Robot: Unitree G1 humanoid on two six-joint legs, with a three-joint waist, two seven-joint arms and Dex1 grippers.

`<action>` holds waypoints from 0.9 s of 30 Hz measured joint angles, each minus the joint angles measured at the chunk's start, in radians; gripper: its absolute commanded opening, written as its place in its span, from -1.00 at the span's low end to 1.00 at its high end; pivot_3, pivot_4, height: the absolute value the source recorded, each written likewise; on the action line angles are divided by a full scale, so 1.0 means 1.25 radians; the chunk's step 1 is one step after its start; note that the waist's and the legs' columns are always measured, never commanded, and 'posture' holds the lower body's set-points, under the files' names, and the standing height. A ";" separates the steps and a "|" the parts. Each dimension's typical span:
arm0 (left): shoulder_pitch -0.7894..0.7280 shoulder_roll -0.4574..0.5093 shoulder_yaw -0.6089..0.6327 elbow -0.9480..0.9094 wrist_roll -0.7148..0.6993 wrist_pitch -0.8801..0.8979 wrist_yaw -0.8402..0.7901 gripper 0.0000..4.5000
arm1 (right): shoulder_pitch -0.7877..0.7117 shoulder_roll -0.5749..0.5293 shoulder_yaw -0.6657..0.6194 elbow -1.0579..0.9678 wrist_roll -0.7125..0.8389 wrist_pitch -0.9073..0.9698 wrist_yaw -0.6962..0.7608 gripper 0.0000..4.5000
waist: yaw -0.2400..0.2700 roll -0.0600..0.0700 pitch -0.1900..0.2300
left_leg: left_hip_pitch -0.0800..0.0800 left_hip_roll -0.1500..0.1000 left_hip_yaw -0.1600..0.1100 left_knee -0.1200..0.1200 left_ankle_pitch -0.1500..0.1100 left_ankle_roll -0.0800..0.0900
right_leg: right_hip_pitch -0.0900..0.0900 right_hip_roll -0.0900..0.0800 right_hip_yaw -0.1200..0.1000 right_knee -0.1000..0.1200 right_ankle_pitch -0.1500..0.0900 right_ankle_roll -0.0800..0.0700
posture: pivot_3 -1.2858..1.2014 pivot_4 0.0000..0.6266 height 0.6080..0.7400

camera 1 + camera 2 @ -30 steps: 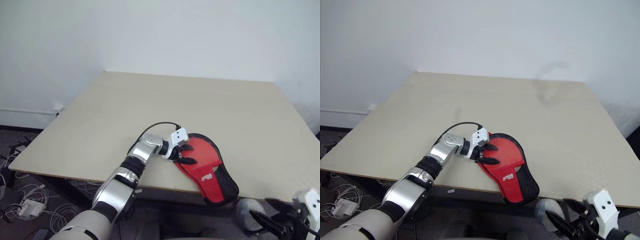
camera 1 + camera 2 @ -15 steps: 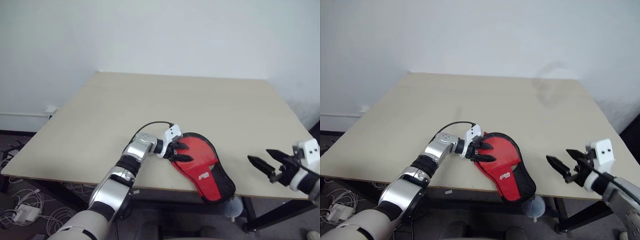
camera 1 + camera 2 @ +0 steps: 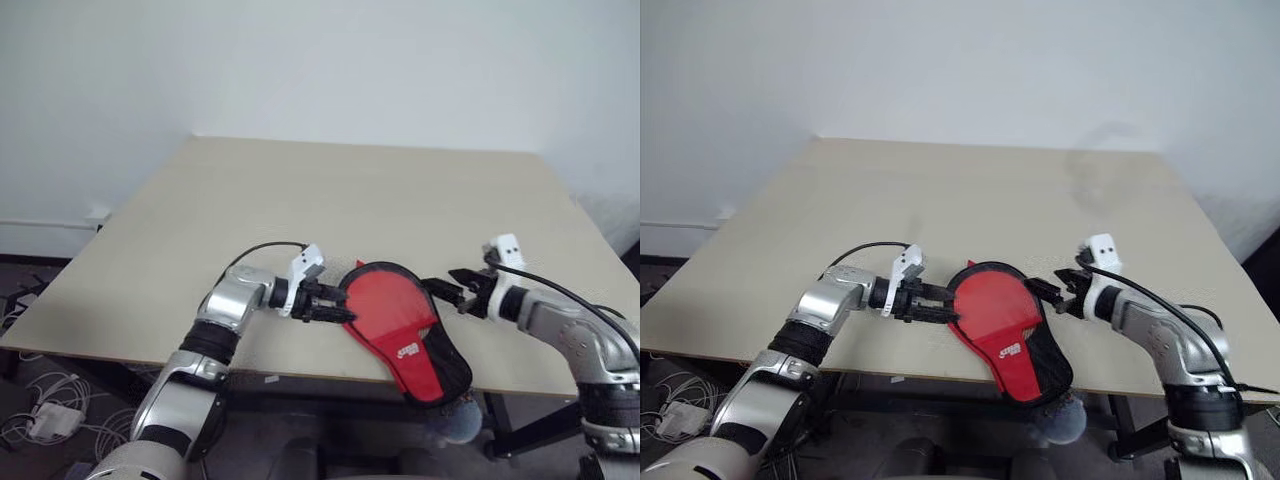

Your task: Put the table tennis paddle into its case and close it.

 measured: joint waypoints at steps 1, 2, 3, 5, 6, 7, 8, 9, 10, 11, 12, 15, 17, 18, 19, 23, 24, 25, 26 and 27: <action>0.010 0.004 0.002 -0.015 -0.005 0.010 0.005 0.48 | -0.021 0.009 0.016 0.034 -0.016 -0.009 0.007 0.99 | 0.000 0.000 0.000 | 0.000 0.000 0.000 0.000 0.000 0.000 | 0.001 0.000 0.000 0.000 0.000 0.000 | 0.03 -1.00 1.00; 0.022 0.006 0.004 -0.037 -0.008 0.019 0.010 0.48 | -0.046 0.020 0.032 0.083 -0.035 -0.020 0.013 0.99 | 0.000 0.000 0.000 | 0.000 0.000 0.001 0.000 0.000 0.000 | 0.001 0.000 0.000 0.000 0.000 0.000 | 0.03 -1.00 1.00; 0.034 0.008 0.006 -0.058 -0.011 0.031 0.016 0.48 | -0.070 0.033 0.045 0.130 -0.054 -0.033 0.020 0.99 | 0.000 0.000 0.000 | 0.000 0.000 0.001 0.000 0.000 0.000 | 0.000 0.000 0.000 0.000 0.000 0.000 | 0.03 -1.00 1.00; 0.052 0.008 0.007 -0.092 -0.023 0.048 0.030 0.48 | -0.106 0.053 0.061 0.205 -0.081 -0.056 0.031 0.99 | 0.000 0.000 0.000 | 0.000 0.000 0.001 0.000 0.000 0.000 | 0.001 0.000 0.000 0.001 0.000 0.000 | 0.03 -1.00 1.00; 0.061 0.010 0.008 -0.107 -0.027 0.054 0.038 0.48 | -0.129 0.065 0.069 0.245 -0.096 -0.071 0.037 0.99 | -0.001 0.000 0.001 | 0.000 0.000 0.001 0.000 0.000 -0.001 | 0.000 0.000 0.001 0.001 0.000 0.000 | 0.03 -1.00 1.00; 0.068 0.009 0.008 -0.119 -0.030 0.060 0.045 0.48 | -0.146 0.073 0.075 0.277 -0.109 -0.085 0.042 0.99 | -0.001 0.001 0.001 | 0.000 0.000 0.001 0.000 0.001 -0.001 | 0.000 0.000 0.001 0.001 0.000 0.000 | 0.03 -1.00 1.00; 0.074 0.009 0.008 -0.130 -0.034 0.065 0.052 0.48 | -0.161 0.082 0.077 0.310 -0.124 -0.102 0.045 0.99 | -0.001 0.001 0.001 | 0.000 0.000 0.001 0.000 0.001 -0.001 | 0.000 0.000 0.001 0.002 0.000 0.000 | 0.03 -1.00 1.00; 0.081 0.012 0.008 -0.142 -0.037 0.070 0.059 0.48 | -0.177 0.092 0.079 0.347 -0.139 -0.117 0.049 0.99 | -0.001 0.001 0.001 | 0.000 0.000 0.001 0.000 0.001 -0.001 | 0.000 0.000 0.001 0.002 0.000 0.000 | 0.03 -1.00 1.00; 0.088 0.015 0.008 -0.154 -0.039 0.075 0.064 0.48 | -0.191 0.098 0.083 0.382 -0.154 -0.130 0.054 0.99 | -0.001 0.001 0.001 | 0.000 0.000 0.001 -0.001 0.001 -0.002 | 0.000 0.001 0.001 0.002 0.000 0.000 | 0.03 -1.00 1.00; 0.094 0.018 0.008 -0.163 -0.041 0.077 0.067 0.48 | -0.198 0.100 0.087 0.404 -0.164 -0.136 0.059 0.99 | -0.001 0.001 0.001 | 0.000 0.000 0.001 -0.001 0.001 -0.002 | 0.000 0.001 0.001 0.003 0.000 0.000 | 0.03 -1.00 1.00; 0.099 0.023 0.009 -0.170 -0.042 0.080 0.070 0.48 | -0.209 0.103 0.094 0.434 -0.177 -0.142 0.065 0.99 | -0.001 0.001 0.001 | 0.000 0.000 0.001 0.000 0.001 -0.002 | -0.001 0.001 0.001 0.003 0.000 0.000 | 0.03 -1.00 1.00; 0.107 0.033 0.011 -0.185 -0.049 0.093 0.087 0.48 | -0.220 0.107 0.103 0.466 -0.204 -0.157 0.093 0.74 | -0.001 0.001 0.001 | 0.000 0.000 0.001 0.000 0.001 -0.002 | -0.001 0.001 0.001 0.006 0.000 0.000 | 0.03 -1.00 1.00; 0.112 0.037 0.012 -0.187 -0.058 0.097 0.097 0.48 | -0.220 0.109 0.110 0.467 -0.213 -0.155 0.114 0.39 | -0.002 0.001 0.001 | 0.001 0.000 0.001 0.000 0.001 -0.002 | -0.002 0.001 0.001 0.007 0.000 0.000 | 0.03 -1.00 1.00; 0.114 0.039 0.013 -0.187 -0.062 0.097 0.100 0.48 | -0.220 0.110 0.113 0.466 -0.218 -0.152 0.121 0.24 | -0.005 0.001 0.001 | 0.001 0.000 0.001 0.000 0.001 -0.002 | -0.002 0.001 0.001 0.007 0.000 0.000 | 0.03 -1.00 1.00; 0.117 0.041 0.013 -0.189 -0.065 0.097 0.103 0.48 | -0.220 0.112 0.116 0.464 -0.220 -0.149 0.130 0.08 | -0.009 0.001 0.001 | 0.001 0.000 0.001 0.000 0.002 -0.003 | -0.001 0.001 0.001 0.008 0.000 0.000 | 0.03 -1.00 1.00; 0.121 0.046 0.013 -0.191 -0.069 0.097 0.112 0.48 | -0.219 0.116 0.123 0.445 -0.239 -0.155 0.139 -0.54 | -0.018 0.001 0.001 | 0.002 0.000 0.000 0.000 0.002 -0.003 | -0.001 0.001 0.001 0.008 0.000 0.000 | 0.03 -1.00 1.00; 0.122 0.046 0.012 -0.191 -0.069 0.097 0.114 0.48 | -0.218 0.117 0.122 0.442 -0.241 -0.157 0.138 -0.71 | -0.018 0.001 0.001 | 0.001 0.000 0.000 0.000 0.002 -0.003 | -0.001 0.001 0.001 0.008 0.000 0.000 | 0.03 -1.00 1.00; 0.122 0.046 0.012 -0.191 -0.069 0.096 0.117 0.48 | -0.218 0.122 0.115 0.441 -0.242 -0.158 0.132 -0.85 | -0.018 0.001 0.001 | 0.001 0.000 0.000 0.000 0.002 -0.003 | -0.001 0.001 0.001 0.008 0.000 0.000 | 0.03 -1.00 1.00; 0.122 0.045 0.012 -0.190 -0.069 0.095 0.121 0.48 | -0.218 0.126 0.109 0.441 -0.243 -0.159 0.126 -0.99 | -0.018 0.001 0.001 | 0.001 0.000 0.000 0.000 0.002 -0.003 | -0.002 0.001 0.001 0.008 0.000 0.000 | 0.03 -1.00 1.00; 0.122 0.045 0.012 -0.190 -0.069 0.094 0.124 0.48 | -0.216 0.130 0.104 0.441 -0.243 -0.162 0.119 -0.99 | -0.019 0.001 0.001 | 0.001 0.000 0.000 0.000 0.002 -0.004 | -0.002 0.001 0.001 0.009 0.000 0.000 | 0.03 -1.00 1.00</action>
